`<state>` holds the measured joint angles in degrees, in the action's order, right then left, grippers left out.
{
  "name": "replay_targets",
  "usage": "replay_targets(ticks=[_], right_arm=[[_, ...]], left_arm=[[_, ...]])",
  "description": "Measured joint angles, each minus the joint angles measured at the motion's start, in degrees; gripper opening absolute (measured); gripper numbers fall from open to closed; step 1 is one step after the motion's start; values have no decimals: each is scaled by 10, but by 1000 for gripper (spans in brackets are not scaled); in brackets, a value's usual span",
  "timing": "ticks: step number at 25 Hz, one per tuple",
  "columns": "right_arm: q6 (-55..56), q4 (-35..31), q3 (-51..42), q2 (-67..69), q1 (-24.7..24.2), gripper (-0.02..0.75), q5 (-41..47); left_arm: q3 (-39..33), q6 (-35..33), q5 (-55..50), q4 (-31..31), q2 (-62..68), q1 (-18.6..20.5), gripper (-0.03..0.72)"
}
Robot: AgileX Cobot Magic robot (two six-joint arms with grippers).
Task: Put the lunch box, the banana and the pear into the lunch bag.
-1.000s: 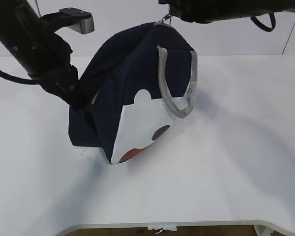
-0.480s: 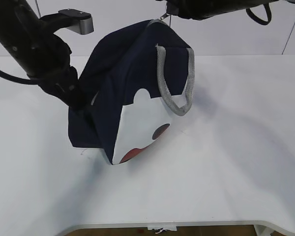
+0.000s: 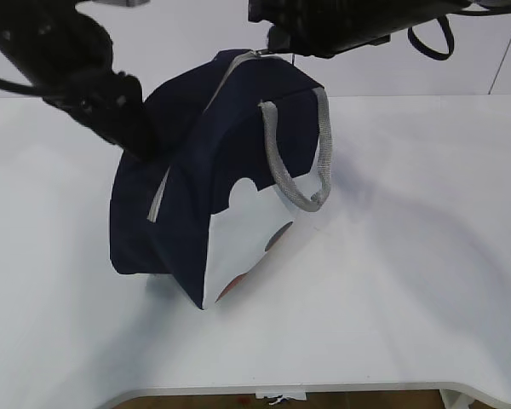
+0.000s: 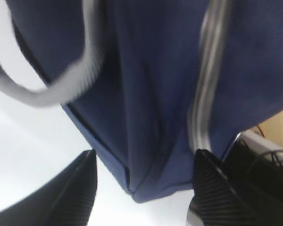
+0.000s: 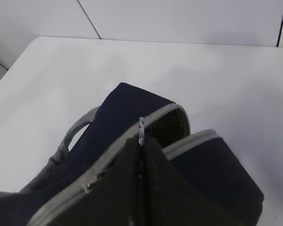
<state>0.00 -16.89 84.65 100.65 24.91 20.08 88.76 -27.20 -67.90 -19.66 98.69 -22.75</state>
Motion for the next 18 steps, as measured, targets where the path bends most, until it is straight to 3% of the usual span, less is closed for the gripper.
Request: replay_targets(ticks=[5,10,16,18], right_arm=[[0,-10,0,0,0,1,10],[0,-12,0,0,0,1,15],[0,-13,8,0,1,1,17],[0,-13,9,0,1,1,17]], left_arm=[[50,2,6,-30,-7,0,490],[54,2,35,-39,-6,0,486],[55,2,57,-51,25,0,384],[55,2,57,-51,25,0,384]])
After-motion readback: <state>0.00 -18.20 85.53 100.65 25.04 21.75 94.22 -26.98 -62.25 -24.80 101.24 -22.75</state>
